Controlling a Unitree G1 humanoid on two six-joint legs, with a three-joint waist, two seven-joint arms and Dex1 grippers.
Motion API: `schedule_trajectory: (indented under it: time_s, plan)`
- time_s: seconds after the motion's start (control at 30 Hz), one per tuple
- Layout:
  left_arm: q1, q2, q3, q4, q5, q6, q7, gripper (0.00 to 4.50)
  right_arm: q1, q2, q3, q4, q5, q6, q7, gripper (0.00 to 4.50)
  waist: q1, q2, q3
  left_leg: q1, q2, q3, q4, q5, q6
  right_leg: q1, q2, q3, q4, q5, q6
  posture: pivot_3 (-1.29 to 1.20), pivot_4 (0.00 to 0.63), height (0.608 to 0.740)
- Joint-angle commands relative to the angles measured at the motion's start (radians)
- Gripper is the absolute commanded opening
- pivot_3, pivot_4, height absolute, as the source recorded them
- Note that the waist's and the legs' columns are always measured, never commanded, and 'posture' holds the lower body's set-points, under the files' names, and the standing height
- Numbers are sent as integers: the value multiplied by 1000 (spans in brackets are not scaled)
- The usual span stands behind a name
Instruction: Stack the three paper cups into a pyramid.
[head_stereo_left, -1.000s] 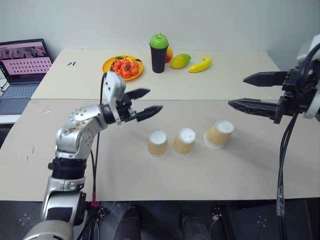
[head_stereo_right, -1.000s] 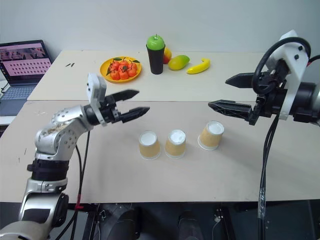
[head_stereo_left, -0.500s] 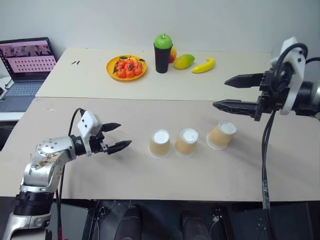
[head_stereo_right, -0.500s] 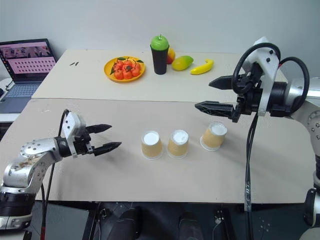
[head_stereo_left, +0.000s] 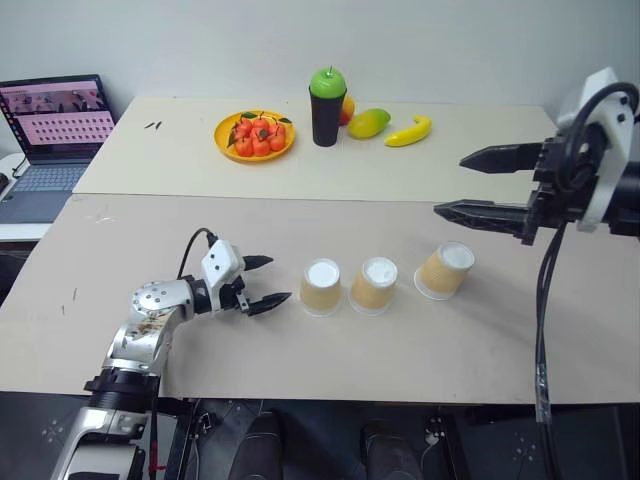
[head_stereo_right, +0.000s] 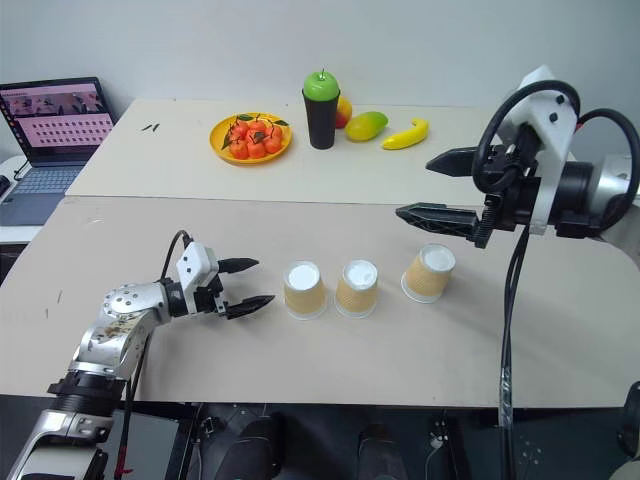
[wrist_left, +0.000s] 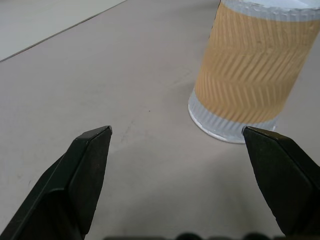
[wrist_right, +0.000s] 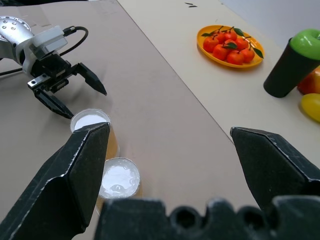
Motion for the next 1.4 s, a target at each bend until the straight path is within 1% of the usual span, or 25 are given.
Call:
schedule_trajectory:
  time_s: [0.03, 0.23, 0.47, 0.6, 0.73, 0.8, 0.9, 0.97, 1.03, 1.13, 1.23, 1.4]
  plan:
    - [-40, -21, -17, 40, 19, -62, -11, 4461, 7, -36, -76, -41, 28, 29, -21, 4500, -3, 0, 0, 0, 0, 0, 0, 0, 0, 0, 0, 0, 0, 0, 0, 0, 150, 735]
    - [-85, -61, -46, 107, 43, -109, -21, 4461, 37, -56, -120, -67, 57, 57, -42, 4500, -2, 0, 0, 0, 0, 0, 0, 0, 0, 0, 0, 0, 0, 0, 0, 0, 150, 735]
    - [-111, -95, -62, 134, 54, -130, -23, 4461, 65, -66, -146, -87, 78, 69, -56, 4500, -2, 0, 0, 0, 0, 0, 0, 0, 0, 0, 0, 0, 0, 0, 0, 0, 150, 735]
    - [-107, -93, -60, 128, 56, -133, -31, 4461, 72, -71, -151, -87, 80, 68, -55, 4500, -2, 0, 0, 0, 0, 0, 0, 0, 0, 0, 0, 0, 0, 0, 0, 0, 150, 735]
    - [-95, -72, -48, 100, 47, -115, -38, 4461, 73, -75, -147, -80, 82, 64, -53, 4500, -2, 0, 0, 0, 0, 0, 0, 0, 0, 0, 0, 0, 0, 0, 0, 0, 150, 735]
    - [-73, -42, -32, 52, 29, -84, -48, 4461, 73, -77, -142, -72, 79, 58, -49, 4500, -4, 0, 0, 0, 0, 0, 0, 0, 0, 0, 0, 0, 0, 0, 0, 0, 150, 735]
    - [-50, 18, 13, -72, -37, 38, -52, 4461, 95, -83, -146, -62, 70, 48, -31, 4500, -6, 0, 0, 0, 0, 0, 0, 0, 0, 0, 0, 0, 0, 0, 0, 0, 150, 735]
    - [-68, 60, 46, -143, -92, 151, -45, 4461, 134, -96, -154, -49, 50, 34, -14, 4500, -5, 0, 0, 0, 0, 0, 0, 0, 0, 0, 0, 0, 0, 0, 0, 0, 150, 735]
    - [-144, 99, 99, -230, -209, 357, -12, 4461, 213, -94, -164, -25, 6, -2, 0, 4500, 0, 0, 0, 0, 0, 0, 0, 0, 0, 0, 0, 0, 1, 0, 0, 0, 150, 735]
    - [-273, 102, 133, -295, -321, 545, 44, 4461, 322, -61, -185, 6, -42, -55, 3, 4500, 11, -1, 0, -1, 0, -1, 3, 0, 0, 1, 0, -1, 1, 0, 1, 0, 150, 735]
    - [-359, 98, 135, -323, -380, 646, 68, 4461, 406, -18, -207, 23, -72, -108, 1, 4500, 4, -1, 0, 0, 0, -1, 4, 0, 0, 2, 0, -1, 0, 0, 2, 0, 150, 735]
    - [-382, 127, 134, -382, -453, 735, 45, 4461, 558, 60, -248, 12, -151, -218, -15, 4500, -21, 0, -1, 1, 0, -1, 1, 0, 0, 1, 0, 0, 1, 0, 1, 0, 150, 735]
